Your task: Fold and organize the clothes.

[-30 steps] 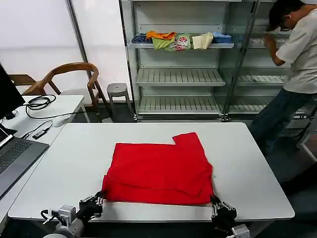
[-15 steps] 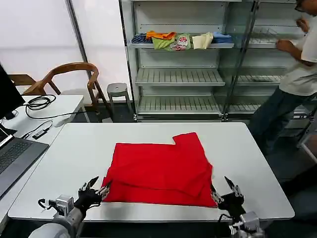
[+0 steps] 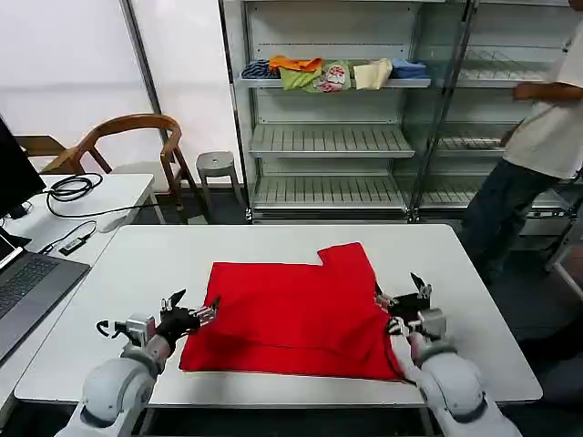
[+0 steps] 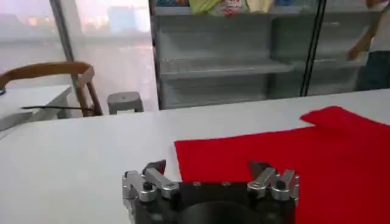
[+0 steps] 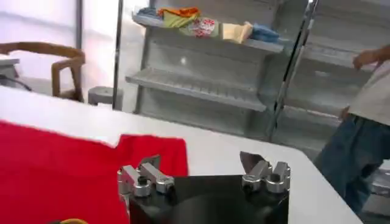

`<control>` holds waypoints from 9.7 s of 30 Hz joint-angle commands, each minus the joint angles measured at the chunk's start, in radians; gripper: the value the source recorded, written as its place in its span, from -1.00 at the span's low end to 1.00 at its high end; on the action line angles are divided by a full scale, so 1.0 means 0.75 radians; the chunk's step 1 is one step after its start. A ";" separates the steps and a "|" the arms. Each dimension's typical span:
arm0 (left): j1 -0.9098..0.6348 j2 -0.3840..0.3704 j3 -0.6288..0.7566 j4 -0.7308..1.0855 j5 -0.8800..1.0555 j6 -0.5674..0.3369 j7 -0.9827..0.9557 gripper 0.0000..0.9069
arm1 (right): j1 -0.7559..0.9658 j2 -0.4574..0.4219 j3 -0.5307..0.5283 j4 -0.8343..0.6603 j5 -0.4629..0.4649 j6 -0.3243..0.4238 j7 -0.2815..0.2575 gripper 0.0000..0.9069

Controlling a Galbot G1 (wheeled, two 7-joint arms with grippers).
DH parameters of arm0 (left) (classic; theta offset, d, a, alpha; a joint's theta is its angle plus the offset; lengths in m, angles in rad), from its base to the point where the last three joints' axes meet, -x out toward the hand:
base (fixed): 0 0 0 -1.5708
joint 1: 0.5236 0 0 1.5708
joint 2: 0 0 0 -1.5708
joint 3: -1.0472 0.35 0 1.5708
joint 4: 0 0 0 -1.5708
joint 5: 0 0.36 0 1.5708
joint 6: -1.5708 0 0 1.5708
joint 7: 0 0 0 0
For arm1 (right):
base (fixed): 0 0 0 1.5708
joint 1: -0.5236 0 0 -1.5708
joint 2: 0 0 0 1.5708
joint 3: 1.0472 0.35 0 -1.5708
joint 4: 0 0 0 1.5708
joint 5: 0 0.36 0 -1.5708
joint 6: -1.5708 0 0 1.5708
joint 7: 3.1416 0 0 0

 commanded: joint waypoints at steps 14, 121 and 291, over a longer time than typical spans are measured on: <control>-0.506 -0.018 0.209 0.638 0.005 -0.091 0.045 1.00 | 0.712 0.320 -0.107 -0.988 0.028 0.053 -0.006 1.00; 0.094 0.018 -0.042 0.083 -0.101 -0.237 0.189 -0.93 | -0.081 0.010 -0.095 0.108 0.273 -0.027 0.036 -1.00; 0.075 -0.142 0.424 -0.238 0.130 0.030 -0.392 -0.96 | -0.707 -0.004 0.352 0.509 -0.144 0.074 -0.049 1.00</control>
